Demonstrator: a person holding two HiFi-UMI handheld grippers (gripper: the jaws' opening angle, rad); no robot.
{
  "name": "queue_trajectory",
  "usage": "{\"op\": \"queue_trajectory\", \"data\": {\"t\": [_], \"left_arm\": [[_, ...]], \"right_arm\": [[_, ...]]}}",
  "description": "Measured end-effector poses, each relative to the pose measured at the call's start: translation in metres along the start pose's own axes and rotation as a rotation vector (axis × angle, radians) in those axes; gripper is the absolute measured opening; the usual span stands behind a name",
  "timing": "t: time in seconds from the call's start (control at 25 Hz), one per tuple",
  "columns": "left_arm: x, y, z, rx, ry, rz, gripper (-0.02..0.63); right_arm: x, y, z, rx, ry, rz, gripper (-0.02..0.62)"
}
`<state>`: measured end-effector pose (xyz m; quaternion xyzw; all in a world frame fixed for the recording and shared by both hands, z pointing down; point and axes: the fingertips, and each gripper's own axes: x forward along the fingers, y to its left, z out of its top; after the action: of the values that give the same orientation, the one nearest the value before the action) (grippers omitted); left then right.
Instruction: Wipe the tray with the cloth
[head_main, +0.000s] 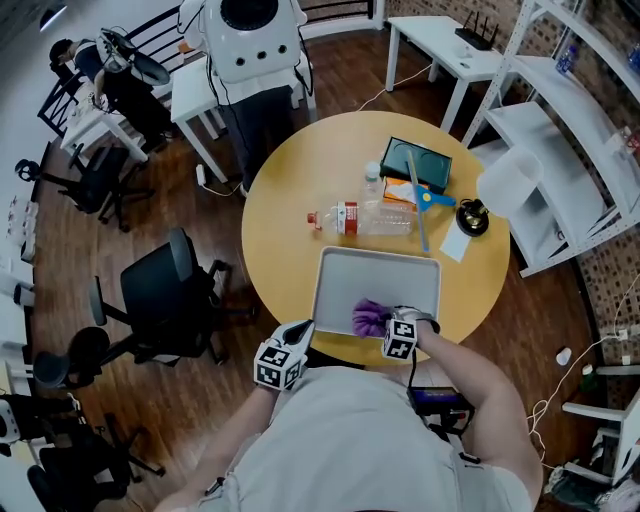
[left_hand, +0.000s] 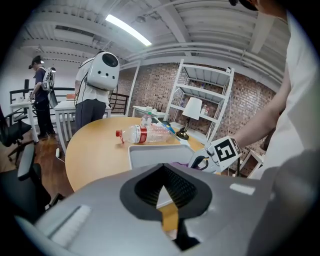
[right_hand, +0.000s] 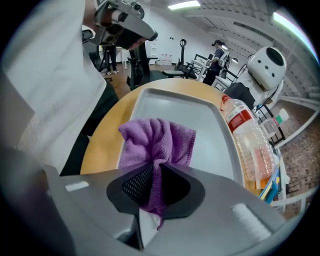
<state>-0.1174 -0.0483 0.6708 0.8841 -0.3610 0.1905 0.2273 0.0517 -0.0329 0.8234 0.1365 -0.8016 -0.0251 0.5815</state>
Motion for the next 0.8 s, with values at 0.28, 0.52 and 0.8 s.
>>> {"op": "queue_trajectory", "data": {"t": [0.28, 0.52, 0.8], "left_arm": [[-0.004, 0.001, -0.006, -0.010, 0.009, 0.015, 0.000], [-0.013, 0.009, -0.009, -0.020, 0.022, 0.045, 0.000], [-0.016, 0.019, -0.009, -0.028, 0.036, 0.063, 0.000]], "right_arm": [[0.003, 0.008, 0.003, -0.104, -0.068, 0.033, 0.051], [0.011, -0.012, 0.009, -0.300, -0.092, -0.003, 0.055], [0.030, -0.091, 0.010, -0.209, -0.055, -0.108, 0.054]]}}
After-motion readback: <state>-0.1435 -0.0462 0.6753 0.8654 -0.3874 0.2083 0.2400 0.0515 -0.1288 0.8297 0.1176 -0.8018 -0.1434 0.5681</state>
